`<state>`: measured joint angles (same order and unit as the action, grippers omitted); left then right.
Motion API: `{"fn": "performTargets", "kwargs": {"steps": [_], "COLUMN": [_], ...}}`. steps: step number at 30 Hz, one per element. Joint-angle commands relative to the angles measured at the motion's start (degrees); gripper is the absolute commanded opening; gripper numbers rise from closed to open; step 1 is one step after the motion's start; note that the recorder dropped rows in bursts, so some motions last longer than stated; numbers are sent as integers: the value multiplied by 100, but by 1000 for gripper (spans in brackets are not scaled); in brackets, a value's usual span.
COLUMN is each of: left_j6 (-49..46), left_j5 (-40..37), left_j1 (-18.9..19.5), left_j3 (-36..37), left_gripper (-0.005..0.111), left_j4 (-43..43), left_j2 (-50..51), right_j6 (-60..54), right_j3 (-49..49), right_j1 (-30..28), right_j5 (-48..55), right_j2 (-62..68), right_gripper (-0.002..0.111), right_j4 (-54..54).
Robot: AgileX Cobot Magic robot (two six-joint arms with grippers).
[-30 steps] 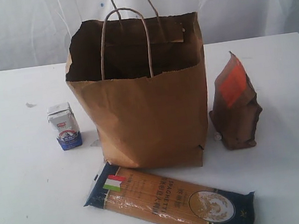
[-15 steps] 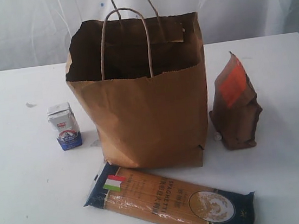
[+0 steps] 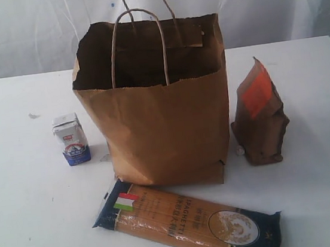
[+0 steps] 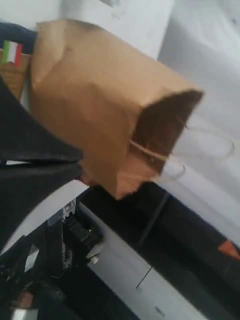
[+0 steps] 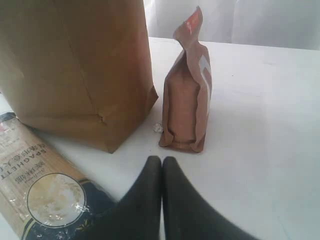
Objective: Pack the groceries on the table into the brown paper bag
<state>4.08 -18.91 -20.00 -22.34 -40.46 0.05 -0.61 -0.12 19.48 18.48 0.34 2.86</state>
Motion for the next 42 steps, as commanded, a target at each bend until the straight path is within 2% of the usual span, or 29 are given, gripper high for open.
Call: {"fn": "performTargets", "kwargs": {"steps": [1,6,8,10,14,16,19,22,23,24,33,42], "left_j6": [-83,56,27,-54,-155,-304,-319,-270,-163,-39,760,1124], "left_j5": [-1382,-3168,-3605,-3876,-3934,-3982,-3867,-3310,-3097,-2895,-1737,-1708], "left_j1": [-8,-8,-8,-8,-8,-8,-8,-8,-8,-8,-8,-8], "left_j3": [-1341,-2717,-3086,-3360,-3597,-3597,-3597,-3597,-3597,-3597,-3611,-4383], "left_gripper": [0,0,0,0,0,5,29,72,81,85,82,84], "left_j4": [579,1946,2382,2733,3162,3184,3184,3184,3195,3195,3254,3657], "left_j2": [426,1533,1956,2382,3145,3561,4278,4904,5113,5309,6601,7786], "right_j6": [-80,-80,-80,-80,-80,-80,-80,-80,-80,-80,-80,-80], "right_j3": [12,12,12,12,12,12,12,12,12,12,12,12], "right_j1": [-31,-31,-31,-31,-31,-31,-31,-31,-31,-31,-31,-31], "right_j5": [-48,-48,-48,-48,-48,-48,-48,-48,-48,-48,-48,-48], "right_j2": [-34,-34,-34,-34,-34,-34,-34,-34,-34,-34,-34,-34], "right_gripper": [0,0,0,0,0,0,0,0,0,0,0,0], "right_j4": [22,12,12,25,25,25,25,25,25,25,25,13]}}
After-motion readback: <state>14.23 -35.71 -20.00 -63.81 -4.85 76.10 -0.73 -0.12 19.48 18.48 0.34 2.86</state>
